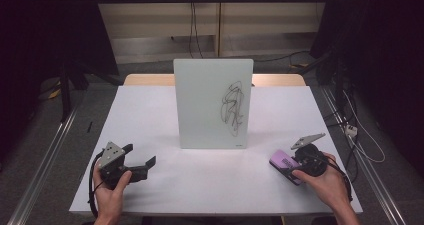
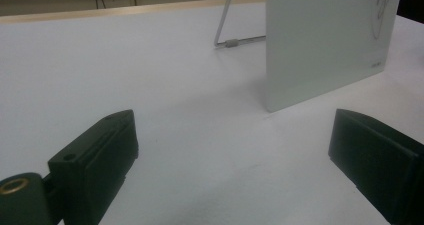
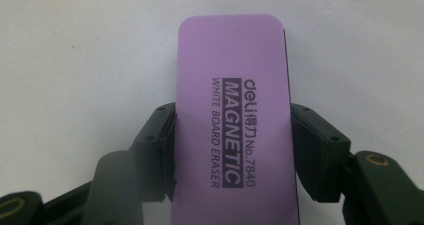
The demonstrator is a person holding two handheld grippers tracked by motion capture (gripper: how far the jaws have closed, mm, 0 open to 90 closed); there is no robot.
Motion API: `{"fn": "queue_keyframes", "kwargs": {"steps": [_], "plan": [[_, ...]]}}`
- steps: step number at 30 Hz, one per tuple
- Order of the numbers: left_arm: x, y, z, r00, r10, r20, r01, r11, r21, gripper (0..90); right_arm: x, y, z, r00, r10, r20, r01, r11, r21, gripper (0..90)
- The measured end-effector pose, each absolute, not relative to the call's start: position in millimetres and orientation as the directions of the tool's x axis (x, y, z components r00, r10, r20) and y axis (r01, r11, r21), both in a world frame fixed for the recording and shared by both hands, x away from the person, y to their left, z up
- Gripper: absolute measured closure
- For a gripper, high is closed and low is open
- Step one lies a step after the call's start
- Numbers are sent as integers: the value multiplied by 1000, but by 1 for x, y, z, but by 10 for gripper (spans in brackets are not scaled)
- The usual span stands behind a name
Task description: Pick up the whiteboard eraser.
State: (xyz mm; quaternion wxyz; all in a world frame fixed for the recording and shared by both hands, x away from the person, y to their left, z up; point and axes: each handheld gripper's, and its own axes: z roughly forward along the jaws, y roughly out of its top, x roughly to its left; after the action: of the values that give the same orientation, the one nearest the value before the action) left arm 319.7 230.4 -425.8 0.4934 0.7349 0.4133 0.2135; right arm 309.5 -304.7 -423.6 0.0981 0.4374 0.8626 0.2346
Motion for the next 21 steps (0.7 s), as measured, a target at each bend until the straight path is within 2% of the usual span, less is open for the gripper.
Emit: {"fn": "queue_keyframes", "kwargs": {"steps": [7,21], "plan": [[319,231,-426,565,820,-95,399,-171,901,55,308,-305,-421,-590,807,31,703,495,510,417],[317,235,-426,552,828,-99,405,-162,900,55,303,-305,-408,-536,841,-77,627,458,631,418]]}}
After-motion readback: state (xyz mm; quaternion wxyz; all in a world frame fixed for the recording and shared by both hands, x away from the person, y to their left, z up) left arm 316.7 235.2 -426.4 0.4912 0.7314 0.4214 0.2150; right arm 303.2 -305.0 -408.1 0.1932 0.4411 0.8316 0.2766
